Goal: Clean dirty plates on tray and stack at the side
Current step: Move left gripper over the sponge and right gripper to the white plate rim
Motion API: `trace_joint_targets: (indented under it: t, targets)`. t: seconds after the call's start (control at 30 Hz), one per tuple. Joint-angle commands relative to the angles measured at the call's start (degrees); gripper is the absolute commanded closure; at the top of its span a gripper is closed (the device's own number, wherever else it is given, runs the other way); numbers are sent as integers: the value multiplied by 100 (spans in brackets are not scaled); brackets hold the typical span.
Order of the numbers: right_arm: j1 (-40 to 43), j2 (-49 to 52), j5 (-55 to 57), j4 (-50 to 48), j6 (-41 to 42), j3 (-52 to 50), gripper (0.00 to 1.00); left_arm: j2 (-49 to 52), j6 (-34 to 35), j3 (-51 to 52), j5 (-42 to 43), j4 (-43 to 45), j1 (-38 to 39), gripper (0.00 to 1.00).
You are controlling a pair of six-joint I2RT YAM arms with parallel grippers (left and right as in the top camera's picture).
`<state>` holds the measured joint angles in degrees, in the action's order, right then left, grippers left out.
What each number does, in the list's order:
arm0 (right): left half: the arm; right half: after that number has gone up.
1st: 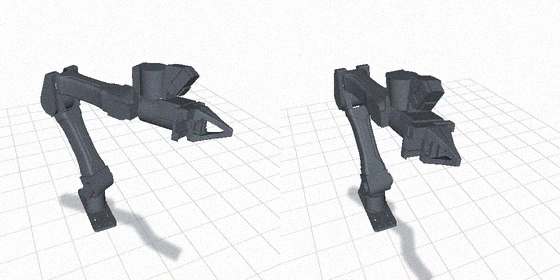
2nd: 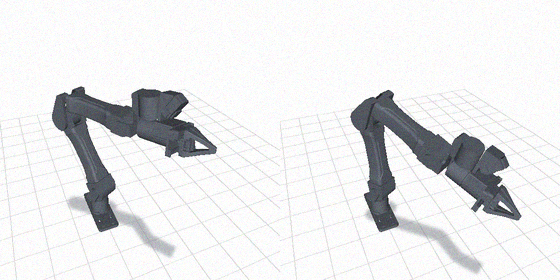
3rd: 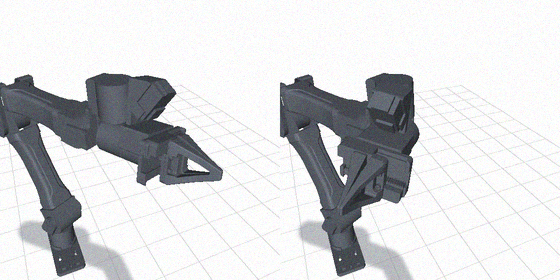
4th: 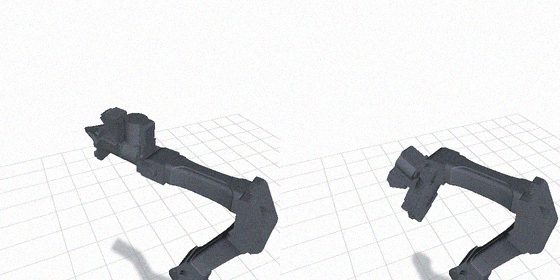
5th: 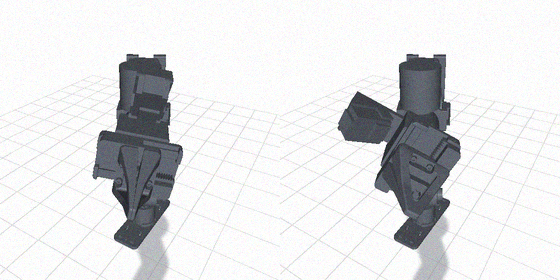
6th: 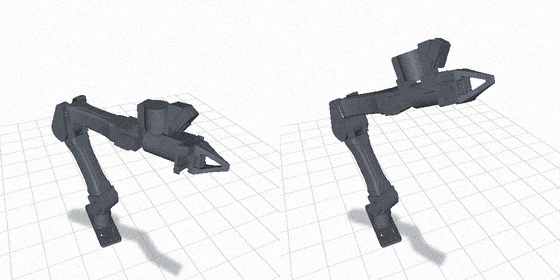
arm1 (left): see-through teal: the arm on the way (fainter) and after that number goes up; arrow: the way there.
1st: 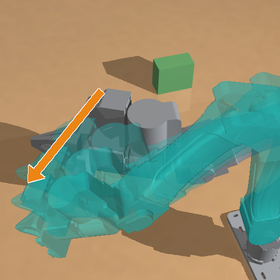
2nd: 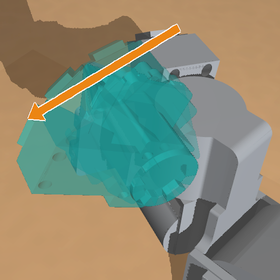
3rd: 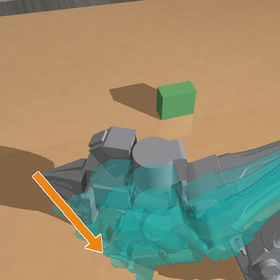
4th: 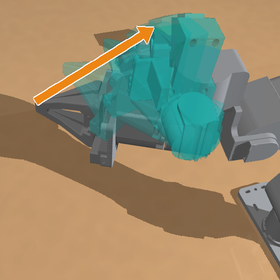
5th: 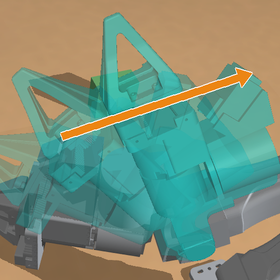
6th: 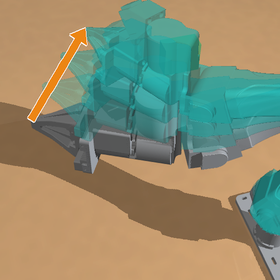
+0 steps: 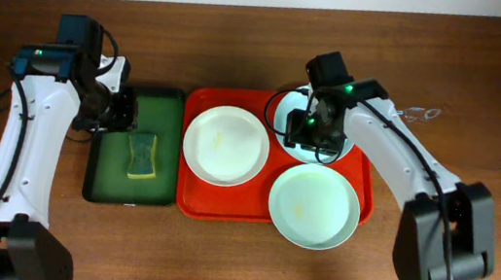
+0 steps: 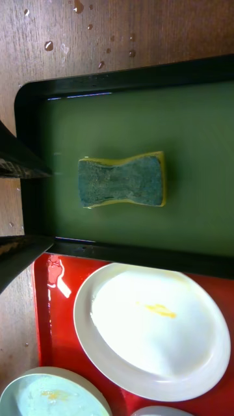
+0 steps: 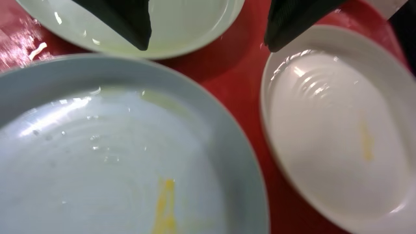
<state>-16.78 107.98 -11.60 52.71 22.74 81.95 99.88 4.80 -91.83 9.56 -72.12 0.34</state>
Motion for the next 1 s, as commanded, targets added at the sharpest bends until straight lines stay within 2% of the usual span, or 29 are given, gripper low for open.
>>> trace_joint_targets:
  t: [0.0, 0.37, 0.47, 0.57, 0.63, 0.8, 0.83, 0.9, 0.97]
  targets:
    - [-11, 201, 63, -120, 35, -11, 43, -11, 101, -68, -37, 7, -24, 71]
    - [-9, 205, -61, -330, 74, -9, 44, -11, 103, -9, -39, 31, -24, 67]
    - [-9, 205, -61, -326, 74, -9, 50, -11, 103, -9, -39, 31, -24, 70]
    - [-9, 205, -59, -328, 74, -9, 49, -11, 103, -9, -39, 33, -24, 69]
    - [-9, 205, -59, -334, 74, -9, 44, -11, 122, -9, -39, 33, -24, 68]
    - [-9, 205, -59, -350, 74, -9, 44, -11, 122, -9, -39, 44, -24, 67]
    - [-11, 205, -72, -350, 74, -11, 36, -11, 122, -9, -39, 50, -24, 68]
    - [-9, 205, -326, -387, 74, -9, 2, -11, 122, -9, -39, 50, -24, 67]
    - [-9, 205, -444, -481, 70, -9, 2, -11, 122, -9, -39, 52, -24, 66]
